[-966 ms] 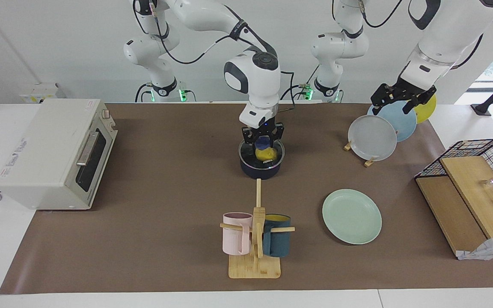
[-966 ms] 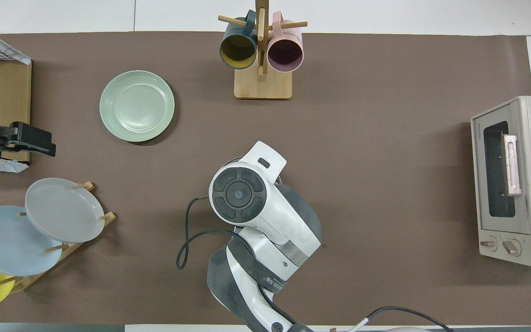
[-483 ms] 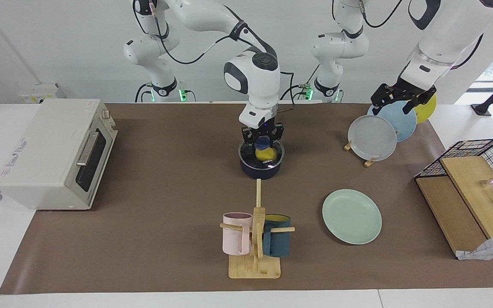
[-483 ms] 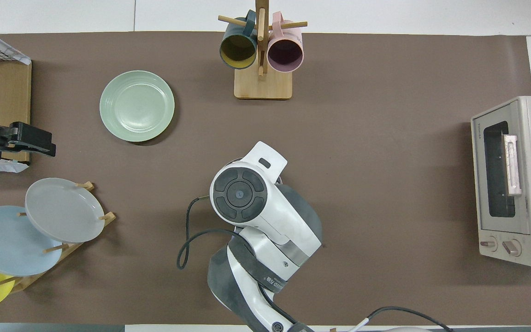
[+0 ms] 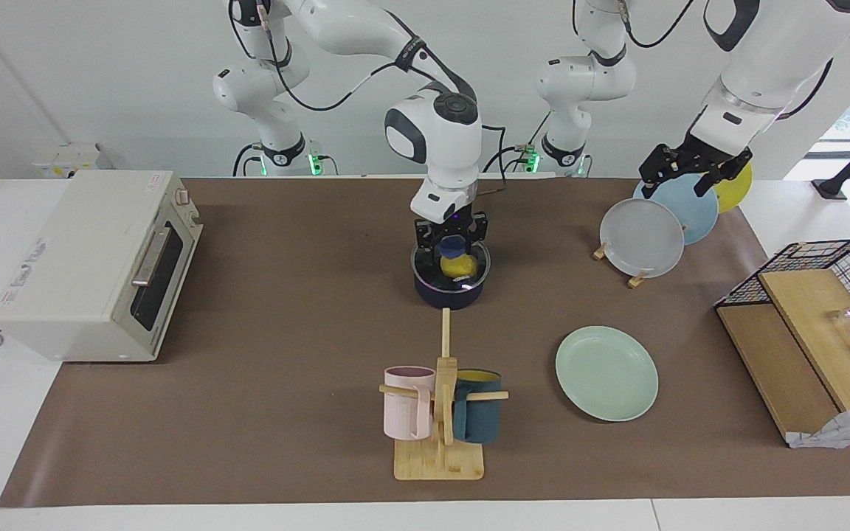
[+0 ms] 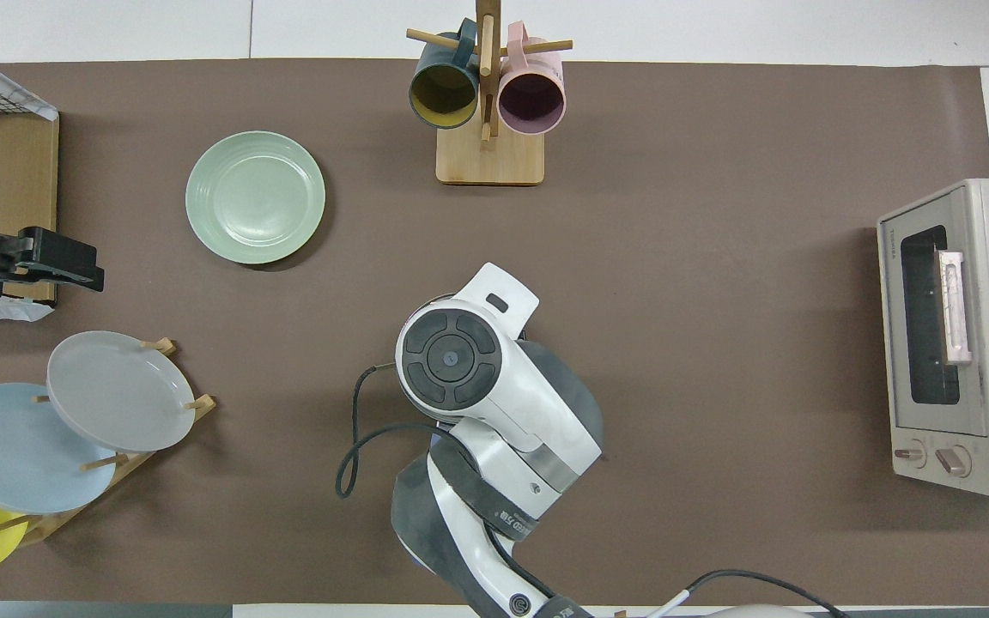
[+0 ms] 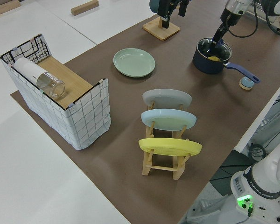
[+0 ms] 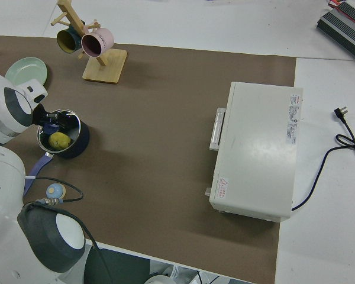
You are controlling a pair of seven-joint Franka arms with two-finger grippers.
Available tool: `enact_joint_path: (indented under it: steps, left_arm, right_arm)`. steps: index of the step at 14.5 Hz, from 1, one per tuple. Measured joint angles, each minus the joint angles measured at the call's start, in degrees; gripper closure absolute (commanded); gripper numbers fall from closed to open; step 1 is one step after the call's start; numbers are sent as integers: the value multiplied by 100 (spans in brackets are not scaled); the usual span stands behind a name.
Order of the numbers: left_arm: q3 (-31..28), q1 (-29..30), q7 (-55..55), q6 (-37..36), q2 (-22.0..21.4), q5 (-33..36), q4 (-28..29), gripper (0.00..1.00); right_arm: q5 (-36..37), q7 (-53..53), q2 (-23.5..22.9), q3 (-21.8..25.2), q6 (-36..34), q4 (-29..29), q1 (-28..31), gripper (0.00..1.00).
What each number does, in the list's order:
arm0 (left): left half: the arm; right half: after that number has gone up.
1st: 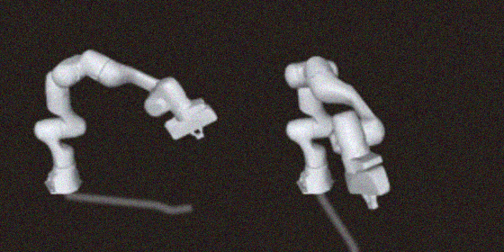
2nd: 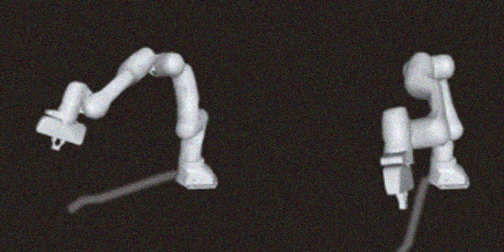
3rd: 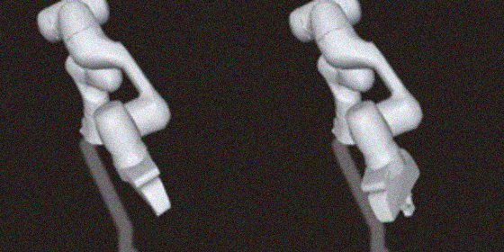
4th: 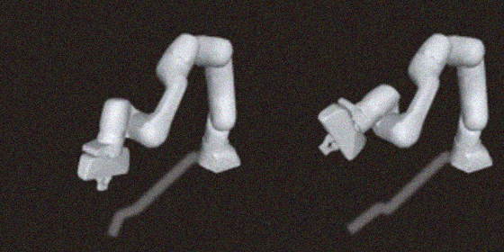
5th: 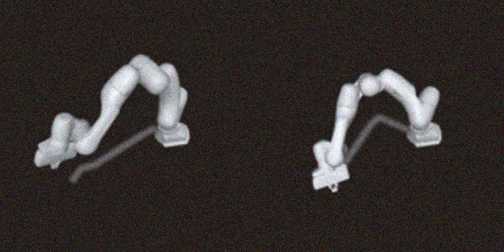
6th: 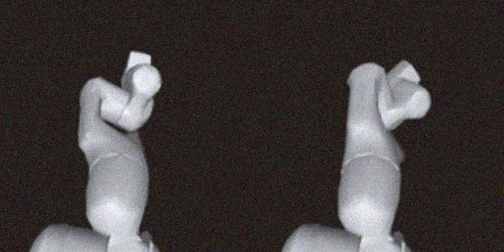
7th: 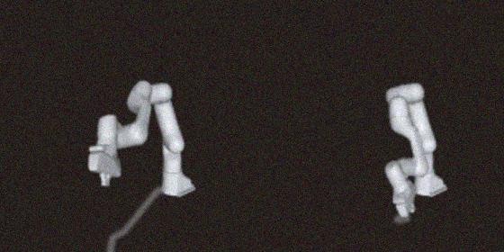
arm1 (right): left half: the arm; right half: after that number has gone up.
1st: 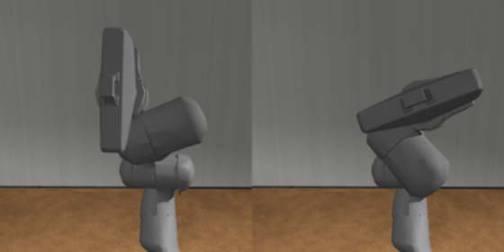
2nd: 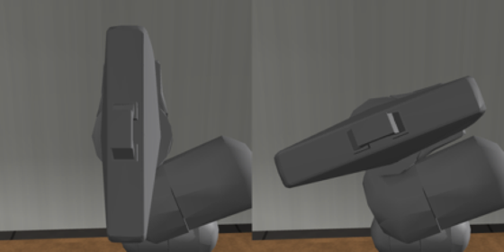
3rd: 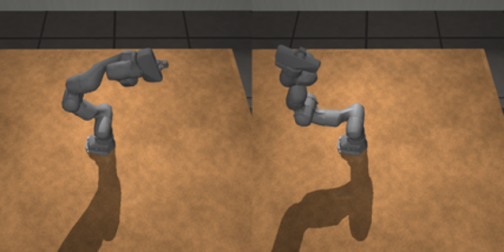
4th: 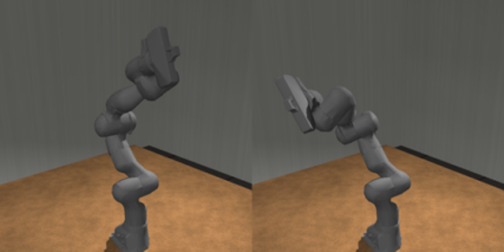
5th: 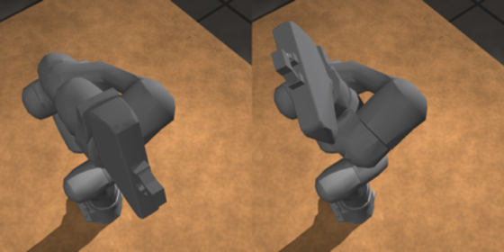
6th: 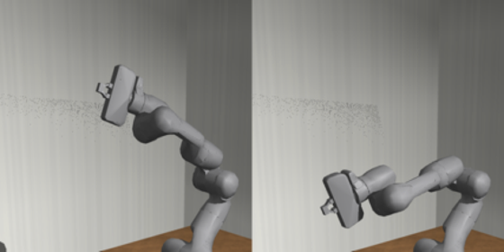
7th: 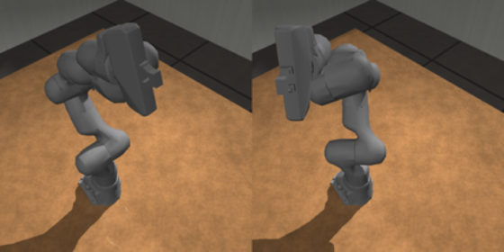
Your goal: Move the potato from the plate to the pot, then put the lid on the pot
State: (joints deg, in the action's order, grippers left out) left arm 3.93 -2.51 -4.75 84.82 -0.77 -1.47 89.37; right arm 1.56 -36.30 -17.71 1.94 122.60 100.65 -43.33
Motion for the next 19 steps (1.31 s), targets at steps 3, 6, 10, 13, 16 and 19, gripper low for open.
enact_joint_path:
  steps: [3, 6, 10, 13, 16, 19]
  left_arm:
    - [0, 0, 0, 0, 0, 0, 0, 0]
    - [0, 0, 0, 0, 0, 0, 0, 0]
    - [0, 0, 0, 0, 0, 0, 0, 0]
    - [0, 0, 0, 0, 0, 0, 0, 0]
    - [0, 0, 0, 0, 0, 0, 0, 0]
    - [0, 0, 0, 0, 0, 0, 0, 0]
  right_arm:
    - [1, 0, 25, 25, -426, -403, 194, 0]
    - [-11, 0, 128, 30, -1172, -1250, 568, 0]
    - [-8, 50, 200, 35, -1528, -1545, 852, 0]
    - [6, 687, 304, 105, -1821, -1592, 1085, 0]
    - [6, 1718, 657, 171, -2288, -1627, 1993, 0]
    - [0, 2455, 1065, 196, -2911, -1624, 2853, 0]
